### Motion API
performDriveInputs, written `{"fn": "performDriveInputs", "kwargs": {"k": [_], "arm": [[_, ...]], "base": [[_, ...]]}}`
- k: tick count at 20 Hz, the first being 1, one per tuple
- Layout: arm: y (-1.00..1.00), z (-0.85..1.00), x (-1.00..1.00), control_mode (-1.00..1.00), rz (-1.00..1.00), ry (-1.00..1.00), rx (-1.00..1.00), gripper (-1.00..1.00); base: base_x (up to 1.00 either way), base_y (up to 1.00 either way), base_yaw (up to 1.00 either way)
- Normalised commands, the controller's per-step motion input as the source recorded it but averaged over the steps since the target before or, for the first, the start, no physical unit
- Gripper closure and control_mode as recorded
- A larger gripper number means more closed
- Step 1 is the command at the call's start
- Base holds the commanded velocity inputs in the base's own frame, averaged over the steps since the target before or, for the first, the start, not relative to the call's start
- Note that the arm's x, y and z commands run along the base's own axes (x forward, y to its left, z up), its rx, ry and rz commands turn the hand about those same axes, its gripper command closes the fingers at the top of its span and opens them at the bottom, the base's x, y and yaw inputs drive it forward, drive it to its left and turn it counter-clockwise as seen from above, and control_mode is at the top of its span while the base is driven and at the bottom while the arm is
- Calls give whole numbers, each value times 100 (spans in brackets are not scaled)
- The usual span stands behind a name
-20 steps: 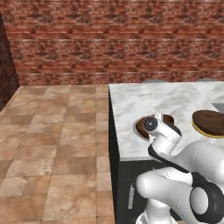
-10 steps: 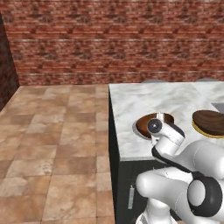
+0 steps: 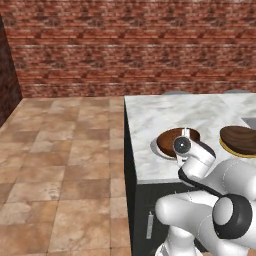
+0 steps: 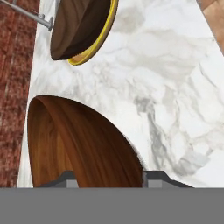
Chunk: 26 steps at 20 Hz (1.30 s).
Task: Move the bowls from the cabinet to the plates on the dining table.
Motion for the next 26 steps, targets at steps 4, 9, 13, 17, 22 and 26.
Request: {"fn": "performDriveInputs", "kwargs": {"k": [4, 9, 13, 17, 22, 26], "arm": [[-13, 19, 4, -100, 4, 0, 0, 100], [-4, 9, 7, -100, 4, 0, 0, 100], [0, 23, 2, -100, 5, 0, 0, 100], [0, 18, 1, -100, 5, 0, 0, 100], [0, -6, 0, -100, 6, 0, 0, 100], [0, -47, 9, -100, 7, 0, 0, 100]], "base": [[0, 0, 0], [0, 0, 0], [0, 0, 0], [0, 0, 0], [0, 0, 0], [0, 0, 0]]}}
